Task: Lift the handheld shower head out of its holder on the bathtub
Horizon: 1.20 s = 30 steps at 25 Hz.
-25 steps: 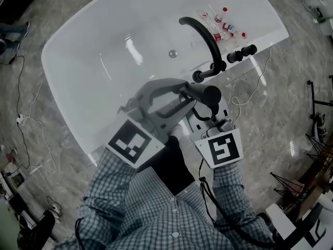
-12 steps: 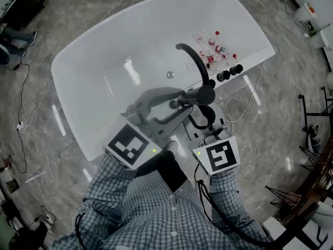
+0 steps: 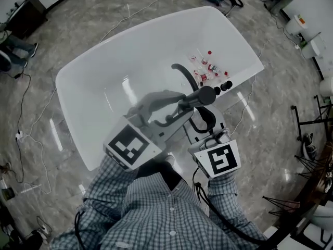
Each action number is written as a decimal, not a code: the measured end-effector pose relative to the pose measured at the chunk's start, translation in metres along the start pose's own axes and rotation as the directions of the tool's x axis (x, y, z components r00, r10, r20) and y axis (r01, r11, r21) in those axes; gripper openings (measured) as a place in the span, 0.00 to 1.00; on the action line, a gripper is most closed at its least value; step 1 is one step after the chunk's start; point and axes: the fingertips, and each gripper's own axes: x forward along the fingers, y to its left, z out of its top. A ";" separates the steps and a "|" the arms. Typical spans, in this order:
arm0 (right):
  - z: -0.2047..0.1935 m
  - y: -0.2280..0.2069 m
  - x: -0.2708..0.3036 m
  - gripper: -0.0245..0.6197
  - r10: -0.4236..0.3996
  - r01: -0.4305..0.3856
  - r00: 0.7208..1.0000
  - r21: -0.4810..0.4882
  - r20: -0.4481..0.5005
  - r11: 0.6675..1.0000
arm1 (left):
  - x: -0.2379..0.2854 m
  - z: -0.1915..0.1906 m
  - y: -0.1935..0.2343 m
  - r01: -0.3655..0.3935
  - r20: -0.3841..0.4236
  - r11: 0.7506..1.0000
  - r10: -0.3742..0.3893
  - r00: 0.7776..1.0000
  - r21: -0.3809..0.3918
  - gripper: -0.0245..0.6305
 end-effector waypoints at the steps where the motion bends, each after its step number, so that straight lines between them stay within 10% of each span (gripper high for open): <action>1: 0.006 0.000 -0.003 0.23 -0.001 0.001 1.000 -0.001 0.004 1.000 | -0.001 0.006 -0.002 -0.001 0.007 1.000 0.001 1.000 0.002 0.24; 30: 0.121 0.007 -0.038 0.23 0.006 0.001 0.983 -0.037 0.182 0.999 | -0.039 0.123 -0.021 0.002 0.208 0.994 -0.024 0.978 0.106 0.23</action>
